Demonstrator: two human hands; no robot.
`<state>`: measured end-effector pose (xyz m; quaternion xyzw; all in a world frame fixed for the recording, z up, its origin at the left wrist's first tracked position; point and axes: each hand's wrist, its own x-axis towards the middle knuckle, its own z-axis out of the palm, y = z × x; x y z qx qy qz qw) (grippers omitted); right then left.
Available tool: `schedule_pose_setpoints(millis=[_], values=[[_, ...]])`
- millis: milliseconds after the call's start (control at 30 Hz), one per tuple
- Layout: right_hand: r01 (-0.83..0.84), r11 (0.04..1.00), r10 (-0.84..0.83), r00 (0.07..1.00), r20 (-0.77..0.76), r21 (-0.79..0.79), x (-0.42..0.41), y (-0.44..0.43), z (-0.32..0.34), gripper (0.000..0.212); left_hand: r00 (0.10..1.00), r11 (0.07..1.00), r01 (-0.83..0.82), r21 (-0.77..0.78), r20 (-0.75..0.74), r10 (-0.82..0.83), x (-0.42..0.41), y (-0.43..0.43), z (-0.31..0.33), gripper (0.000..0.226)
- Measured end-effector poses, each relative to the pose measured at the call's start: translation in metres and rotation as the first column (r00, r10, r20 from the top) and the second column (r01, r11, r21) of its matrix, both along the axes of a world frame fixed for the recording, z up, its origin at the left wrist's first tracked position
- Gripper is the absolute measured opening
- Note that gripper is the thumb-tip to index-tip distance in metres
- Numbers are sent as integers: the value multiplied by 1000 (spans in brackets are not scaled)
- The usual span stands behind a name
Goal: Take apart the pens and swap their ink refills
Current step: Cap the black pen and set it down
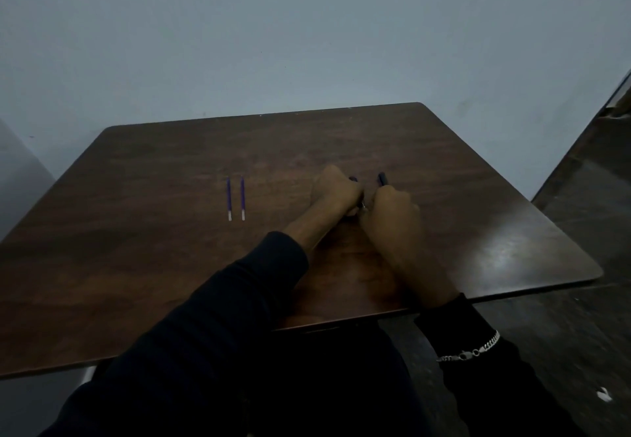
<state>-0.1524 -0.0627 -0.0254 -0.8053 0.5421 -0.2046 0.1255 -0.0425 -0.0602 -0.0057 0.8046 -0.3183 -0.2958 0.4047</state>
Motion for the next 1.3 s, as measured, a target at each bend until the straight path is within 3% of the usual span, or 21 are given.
schedule_pose_setpoints(millis=[300,600,667,767,967,1133,1233,1300], values=[[25,999,-25,1000,16,28,-1,-2,2,42,994,998,-12,-62,-105,6,9,18,0,13],[92,995,-95,993,-67,-43,2,-3,3,29,994,995,-2,-95,-110,-9,32,46,-5,14],[109,992,-113,991,-70,-60,0,-4,3,35,993,994,-19,-104,-117,7,38,51,-6,16],[114,991,-119,990,-76,-70,-2,-8,1,18,993,995,-29,-100,-121,17,42,55,-8,18],[111,993,-115,990,-83,-51,-3,-11,0,16,992,994,-20,-106,-127,7,40,61,-8,21],[98,993,-102,992,-71,-63,0,-6,3,24,998,991,19,-135,-52,-26,36,72,0,21],[4,981,7,998,55,-195,10,10,14,25,994,986,67,-152,97,-53,44,86,8,17],[-102,982,126,981,149,-157,23,23,25,26,977,985,77,-156,208,-44,58,98,16,13]])
